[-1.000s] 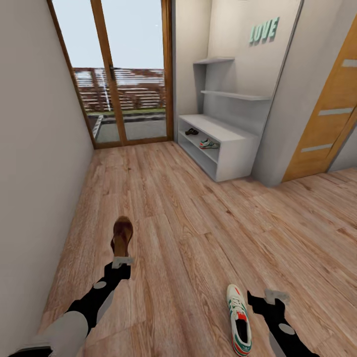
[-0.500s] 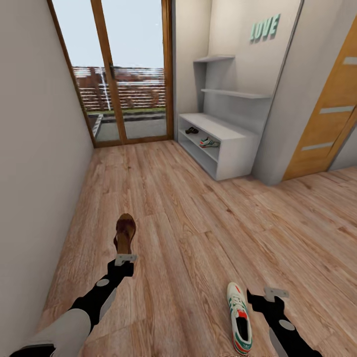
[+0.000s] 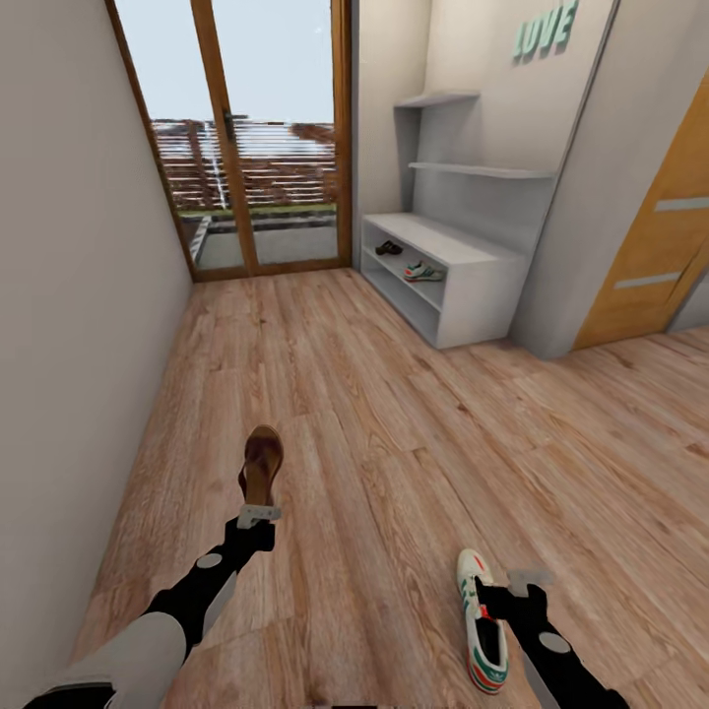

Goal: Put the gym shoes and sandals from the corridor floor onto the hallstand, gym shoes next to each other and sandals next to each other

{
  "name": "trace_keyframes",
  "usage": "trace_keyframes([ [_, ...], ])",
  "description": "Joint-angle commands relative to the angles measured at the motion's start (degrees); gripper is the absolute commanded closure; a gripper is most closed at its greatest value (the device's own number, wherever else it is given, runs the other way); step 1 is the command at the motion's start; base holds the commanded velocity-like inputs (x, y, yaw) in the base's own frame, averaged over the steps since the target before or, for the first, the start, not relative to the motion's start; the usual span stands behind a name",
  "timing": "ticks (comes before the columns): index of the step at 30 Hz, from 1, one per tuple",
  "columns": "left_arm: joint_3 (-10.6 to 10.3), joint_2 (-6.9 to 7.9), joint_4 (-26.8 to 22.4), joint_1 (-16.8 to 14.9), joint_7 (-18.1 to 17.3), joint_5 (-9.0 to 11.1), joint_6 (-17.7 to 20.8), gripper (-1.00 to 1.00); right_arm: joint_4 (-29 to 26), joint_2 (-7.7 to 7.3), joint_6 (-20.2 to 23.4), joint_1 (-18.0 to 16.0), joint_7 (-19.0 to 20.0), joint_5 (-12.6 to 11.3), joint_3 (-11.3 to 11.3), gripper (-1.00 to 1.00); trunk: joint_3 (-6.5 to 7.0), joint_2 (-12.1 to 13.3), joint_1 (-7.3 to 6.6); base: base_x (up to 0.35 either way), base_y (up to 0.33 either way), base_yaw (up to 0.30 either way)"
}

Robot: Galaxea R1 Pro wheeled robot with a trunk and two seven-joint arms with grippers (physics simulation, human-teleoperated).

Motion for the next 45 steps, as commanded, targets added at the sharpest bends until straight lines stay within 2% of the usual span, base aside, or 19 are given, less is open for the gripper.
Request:
trace_keyframes([
  [1,0.4,-0.04,0.0,0.0,-0.2,-0.8,-0.2,1.00,-0.3,0.02,-0.1,0.0,-0.1,-0.2,0.6,-1.00,-0.32,-0.4,0.21,0.000,0.000,0.086],
  [3,0.4,-0.10,0.0,0.0,-0.3,-0.7,-0.2,1.00,-1.1,0.06,0.2,-0.2,-0.3,-0.2,0.9,-1.00,-0.85,-1.2,0.65,0.000,0.000,0.087],
  [7,0.4,-0.12,-0.1,0.0,-0.3,-0.8,-0.2,1.00,-1.9,-0.09,6.0,-2.8,-0.5,-0.3,0.8,-1.00,-1.96,-2.4,1.33,0.000,0.000,0.077],
  [12,0.4,-0.09,-0.1,0.0,-0.3,-0.8,-0.2,1.00,-1.7,-0.57,5.9,-2.9,-0.4,-0.4,0.6,-1.00,-3.48,-2.5,1.46,0.000,0.000,-0.032],
  [17,0.4,-0.11,-0.1,0.0,-0.3,-0.8,-0.3,1.00,-1.6,-0.78,3.9,-2.9,-0.4,-0.4,0.6,-1.00,-4.69,-2.6,1.59,0.000,0.000,-0.022],
  [20,0.4,-0.12,-0.1,0.0,-0.3,-0.8,-0.4,1.00,-1.6,-0.79,2.9,-2.9,-0.3,-0.4,0.6,-1.00,-4.92,-2.6,1.62,0.000,0.000,-0.004],
  [24,0.4,-0.12,-0.1,0.0,-0.3,-0.8,-0.4,1.00,-1.5,-0.80,2.6,-2.9,-0.4,-0.4,0.6,-1.00,-5.61,-2.6,1.69,0.000,0.000,0.000],
  [33,0.3,-0.18,-0.2,-0.3,-0.3,-0.8,-0.7,1.00,-0.8,-0.80,2.5,-2.9,-0.5,-0.4,0.6,-1.00,-8.03,-2.7,1.90,0.000,0.000,0.000],
  [36,0.3,-0.70,-3.5,-0.3,-0.2,-0.8,-0.6,1.00,-0.5,-0.80,2.5,-2.9,-0.5,-0.5,0.6,-1.00,-8.30,-2.7,1.90,0.000,0.000,0.000],
  [39,0.3,-1.05,-9.7,0.0,-0.3,-0.7,0.0,1.00,-0.4,-0.80,2.5,-2.9,-0.5,-0.5,0.6,-1.00,-8.48,-2.7,1.90,0.000,0.000,0.000],
  [42,0.2,-1.76,-11.7,0.1,-1.5,-0.8,0.3,1.00,-0.4,-0.78,2.5,-2.9,-0.5,-0.5,0.6,-1.00,-8.53,-2.7,1.90,0.000,0.000,0.000],
  [45,0.2,-2.29,-12.4,0.1,-2.9,-0.9,0.6,1.00,-0.4,-0.73,2.5,-2.9,-0.5,-0.5,0.6,-1.00,-9.24,-2.8,1.98,0.000,0.000,0.000],
])
